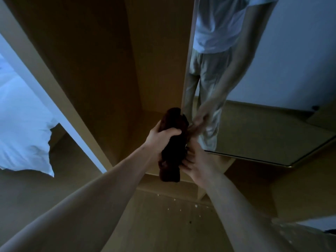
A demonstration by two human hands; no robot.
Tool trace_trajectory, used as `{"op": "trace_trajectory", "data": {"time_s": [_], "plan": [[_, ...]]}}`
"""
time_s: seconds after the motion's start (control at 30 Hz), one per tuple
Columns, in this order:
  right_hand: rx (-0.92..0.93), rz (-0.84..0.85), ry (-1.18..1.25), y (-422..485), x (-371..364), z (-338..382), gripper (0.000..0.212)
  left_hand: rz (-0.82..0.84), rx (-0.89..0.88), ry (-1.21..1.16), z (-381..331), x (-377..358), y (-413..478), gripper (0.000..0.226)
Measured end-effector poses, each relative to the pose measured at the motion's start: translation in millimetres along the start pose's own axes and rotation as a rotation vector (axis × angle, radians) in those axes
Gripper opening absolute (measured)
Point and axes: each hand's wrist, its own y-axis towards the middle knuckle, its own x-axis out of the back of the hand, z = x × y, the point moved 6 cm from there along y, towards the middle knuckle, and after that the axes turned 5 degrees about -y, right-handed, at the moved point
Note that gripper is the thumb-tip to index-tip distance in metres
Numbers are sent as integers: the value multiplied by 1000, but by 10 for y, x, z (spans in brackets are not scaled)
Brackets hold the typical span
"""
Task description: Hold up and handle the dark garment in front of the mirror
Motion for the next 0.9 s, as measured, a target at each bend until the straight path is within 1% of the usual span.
{"op": "trace_trajectory", "data": {"time_s": [0.07, 0.1, 0.13, 0.2, 0.23, 0.27, 0.3, 0.33, 0.4, 0.43, 0.47, 0.5, 0.53, 0.57, 0.6, 0.63, 0.7, 0.73, 0.8, 0.87, 0.9], "plan": [[89, 83, -176, -232, -250, 254, 24, 38, 23, -19, -160, -60, -61, 66], [167, 70, -363, -353, -322, 410, 23, 75, 47, -54, -238, -110, -101, 72], [253, 35, -624, -468, -370, 571, 24, 123, 64, -101, -341, -154, -167, 75], [426, -44, -1206, -727, -497, 881, 22, 227, 71, -155, -537, -227, -286, 75], [516, -103, -1435, -847, -585, 1030, 19, 258, 72, -197, -622, -229, -314, 75], [636, -172, -1597, -958, -689, 1178, 18, 273, 88, -248, -690, -228, -345, 75], [778, -216, -1702, -1085, -838, 1320, 16, 267, 104, -299, -747, -214, -383, 72], [920, -218, -1768, -1205, -1002, 1436, 13, 247, 107, -329, -797, -202, -425, 69], [1142, -133, -1888, -1346, -1343, 1587, 22, 230, 48, -344, -898, -196, -482, 56], [1200, -72, -1944, -1367, -1496, 1630, 26, 223, 1, -341, -947, -194, -509, 47], [1222, -10, -1999, -1348, -1625, 1637, 29, 216, -37, -361, -966, -177, -539, 38], [1191, 49, -2068, -1277, -1719, 1618, 31, 200, -50, -398, -971, -150, -567, 33], [1095, 103, -2151, -1164, -1762, 1577, 35, 173, -54, -435, -943, -110, -571, 31], [956, 151, -2237, -1038, -1757, 1527, 43, 148, -47, -484, -898, -67, -568, 31], [823, 178, -2300, -924, -1709, 1485, 51, 136, -36, -542, -832, -38, -554, 31], [737, 189, -2364, -815, -1652, 1445, 60, 109, -25, -600, -728, -16, -528, 34], [685, 178, -2568, -664, -1518, 1430, 72, 4, 13, -720, -462, 21, -444, 37], [705, 164, -2698, -620, -1465, 1431, 74, -71, 56, -756, -334, 37, -424, 34], [800, 115, -2907, -546, -1400, 1446, 65, -181, 138, -690, -66, 75, -359, 29], [854, 47, -2964, -488, -1411, 1462, 47, -207, 172, -565, 116, 50, -243, 32], [873, 34, -2950, -447, -1417, 1467, 38, -182, 179, -531, 158, -7, -204, 36]]}}
